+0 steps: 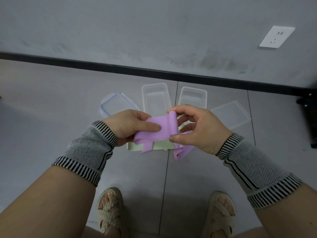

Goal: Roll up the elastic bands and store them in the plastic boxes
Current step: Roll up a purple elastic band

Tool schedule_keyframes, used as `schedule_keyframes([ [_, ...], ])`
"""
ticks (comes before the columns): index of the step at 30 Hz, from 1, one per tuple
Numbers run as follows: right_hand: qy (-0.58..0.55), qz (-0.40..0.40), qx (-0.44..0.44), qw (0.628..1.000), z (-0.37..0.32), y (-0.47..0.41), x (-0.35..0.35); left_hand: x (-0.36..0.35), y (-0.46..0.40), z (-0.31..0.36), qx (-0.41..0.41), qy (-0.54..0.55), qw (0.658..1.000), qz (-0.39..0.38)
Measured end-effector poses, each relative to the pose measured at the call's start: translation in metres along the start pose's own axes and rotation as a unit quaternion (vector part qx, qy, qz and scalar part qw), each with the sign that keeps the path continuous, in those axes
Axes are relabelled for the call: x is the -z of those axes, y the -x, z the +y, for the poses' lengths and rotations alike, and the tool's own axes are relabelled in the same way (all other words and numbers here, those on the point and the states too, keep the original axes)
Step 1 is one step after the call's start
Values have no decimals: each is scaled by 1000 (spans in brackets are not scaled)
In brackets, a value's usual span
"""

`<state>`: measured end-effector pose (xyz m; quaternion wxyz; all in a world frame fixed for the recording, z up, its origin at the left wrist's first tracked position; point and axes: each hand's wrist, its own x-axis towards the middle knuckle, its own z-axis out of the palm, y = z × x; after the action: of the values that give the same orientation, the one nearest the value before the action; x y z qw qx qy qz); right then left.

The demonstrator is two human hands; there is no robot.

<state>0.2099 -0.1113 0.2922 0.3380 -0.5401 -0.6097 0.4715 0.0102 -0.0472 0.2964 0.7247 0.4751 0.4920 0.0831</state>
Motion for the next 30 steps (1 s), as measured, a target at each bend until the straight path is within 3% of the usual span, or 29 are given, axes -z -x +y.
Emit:
schedule_keyframes([
  [9,-61,30,-9,998,1,-1,5,0,2,7,-8,131,991,27],
  [18,-117,35,-4,993,-3,1,10,-1,5,11,-99,92,987,83],
  [25,-137,36,-1,990,-5,1,13,-5,1,10,-45,140,986,80],
  [30,-98,55,-11,994,1,-1,12,-6,-2,9,-52,148,982,104],
])
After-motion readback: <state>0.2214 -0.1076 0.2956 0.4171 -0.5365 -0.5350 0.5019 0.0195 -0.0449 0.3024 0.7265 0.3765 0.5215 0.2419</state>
